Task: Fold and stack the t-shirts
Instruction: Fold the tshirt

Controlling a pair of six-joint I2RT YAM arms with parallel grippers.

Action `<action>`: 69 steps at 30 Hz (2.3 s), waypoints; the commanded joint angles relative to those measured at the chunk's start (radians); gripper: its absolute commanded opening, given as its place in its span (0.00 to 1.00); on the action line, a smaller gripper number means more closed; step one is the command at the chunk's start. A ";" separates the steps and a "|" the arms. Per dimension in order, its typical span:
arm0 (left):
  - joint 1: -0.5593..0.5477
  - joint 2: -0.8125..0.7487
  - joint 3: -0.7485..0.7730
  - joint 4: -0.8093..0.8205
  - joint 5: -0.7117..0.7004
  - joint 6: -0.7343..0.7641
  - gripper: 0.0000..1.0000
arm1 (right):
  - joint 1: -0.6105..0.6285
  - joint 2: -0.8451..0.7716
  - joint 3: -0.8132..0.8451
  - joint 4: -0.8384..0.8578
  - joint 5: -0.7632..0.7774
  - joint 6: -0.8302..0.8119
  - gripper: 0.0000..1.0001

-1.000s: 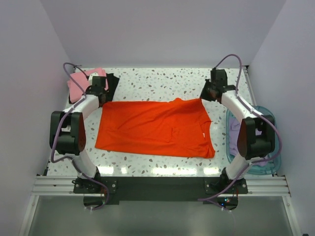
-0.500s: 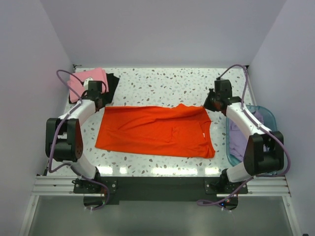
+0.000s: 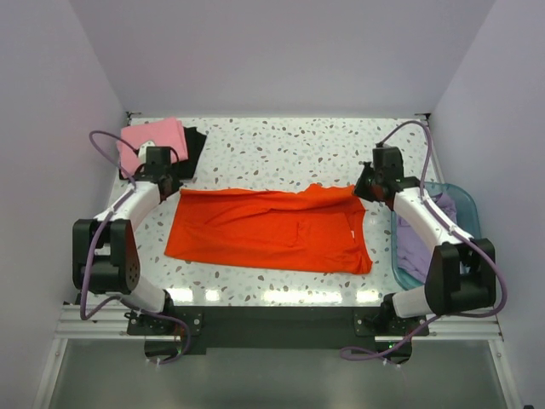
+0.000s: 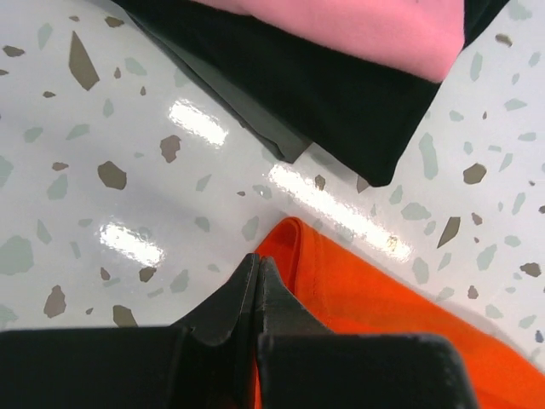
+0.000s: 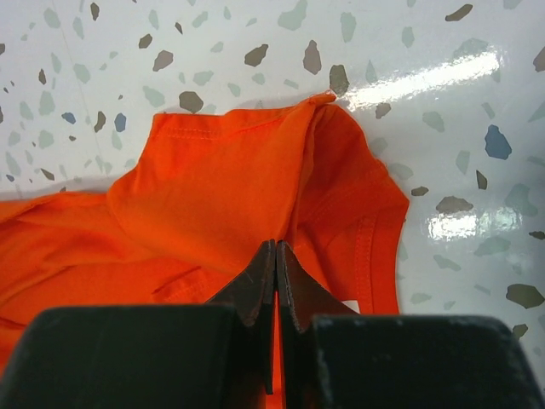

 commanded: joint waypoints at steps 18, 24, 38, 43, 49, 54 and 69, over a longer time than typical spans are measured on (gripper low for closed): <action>0.133 -0.219 -0.104 -0.044 0.073 -0.073 0.00 | -0.006 -0.181 -0.094 0.022 0.006 0.043 0.00; 0.154 -0.271 -0.155 -0.067 0.075 -0.090 0.00 | -0.005 -0.259 -0.172 0.013 -0.006 0.074 0.00; 0.168 -0.406 -0.341 -0.127 0.037 -0.204 0.31 | -0.006 -0.432 -0.338 -0.024 -0.055 0.109 0.44; 0.170 -0.471 -0.315 -0.116 0.041 -0.166 0.46 | 0.000 -0.394 -0.250 -0.041 -0.066 0.046 0.60; 0.110 -0.381 -0.212 -0.082 0.087 -0.107 0.40 | 0.070 -0.158 -0.078 -0.056 0.020 0.002 0.55; -0.075 -0.233 -0.115 -0.102 -0.046 -0.109 0.36 | 0.073 -0.011 0.004 -0.078 0.161 0.026 0.50; -0.105 0.155 -0.025 -0.024 0.001 -0.150 0.25 | 0.066 0.334 0.131 -0.064 0.224 0.106 0.40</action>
